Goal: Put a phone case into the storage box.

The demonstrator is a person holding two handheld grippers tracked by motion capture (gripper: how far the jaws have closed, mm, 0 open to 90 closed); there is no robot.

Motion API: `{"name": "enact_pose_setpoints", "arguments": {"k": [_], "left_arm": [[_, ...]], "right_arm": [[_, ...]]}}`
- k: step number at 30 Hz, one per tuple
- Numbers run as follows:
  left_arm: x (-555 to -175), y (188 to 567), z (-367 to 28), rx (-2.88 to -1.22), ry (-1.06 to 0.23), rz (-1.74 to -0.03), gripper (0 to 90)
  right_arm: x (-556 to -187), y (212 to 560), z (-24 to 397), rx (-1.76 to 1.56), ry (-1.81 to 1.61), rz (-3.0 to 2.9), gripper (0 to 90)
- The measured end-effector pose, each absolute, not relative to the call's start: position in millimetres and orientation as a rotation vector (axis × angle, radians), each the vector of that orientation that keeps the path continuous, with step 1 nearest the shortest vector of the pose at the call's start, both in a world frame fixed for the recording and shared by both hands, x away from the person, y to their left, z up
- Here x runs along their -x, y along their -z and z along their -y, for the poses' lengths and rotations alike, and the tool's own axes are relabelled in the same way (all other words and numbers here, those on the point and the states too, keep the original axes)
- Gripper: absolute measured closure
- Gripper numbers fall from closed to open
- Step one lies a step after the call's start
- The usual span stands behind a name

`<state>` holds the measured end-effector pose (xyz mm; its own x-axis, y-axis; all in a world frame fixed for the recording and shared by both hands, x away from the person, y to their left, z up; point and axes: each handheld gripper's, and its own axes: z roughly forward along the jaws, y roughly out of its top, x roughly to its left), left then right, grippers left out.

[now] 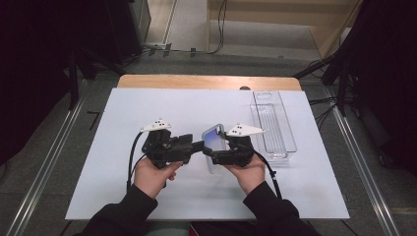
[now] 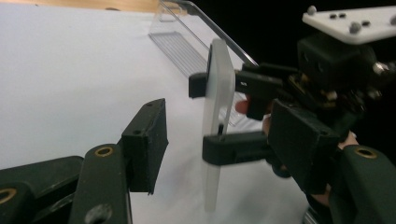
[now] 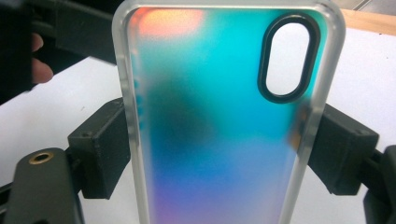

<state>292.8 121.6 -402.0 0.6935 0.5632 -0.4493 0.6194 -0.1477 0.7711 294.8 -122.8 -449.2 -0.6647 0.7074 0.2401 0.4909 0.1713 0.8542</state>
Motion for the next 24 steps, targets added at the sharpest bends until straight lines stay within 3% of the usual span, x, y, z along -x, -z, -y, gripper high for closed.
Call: {"name": "enact_pose_setpoints", "arguments": {"k": [24], "left_arm": [[-297,429,-150,-2.063,0.153,-0.763,31.6]], "right_arm": [[-305,418,163,-0.992,-1.52,-2.475,15.1]]}}
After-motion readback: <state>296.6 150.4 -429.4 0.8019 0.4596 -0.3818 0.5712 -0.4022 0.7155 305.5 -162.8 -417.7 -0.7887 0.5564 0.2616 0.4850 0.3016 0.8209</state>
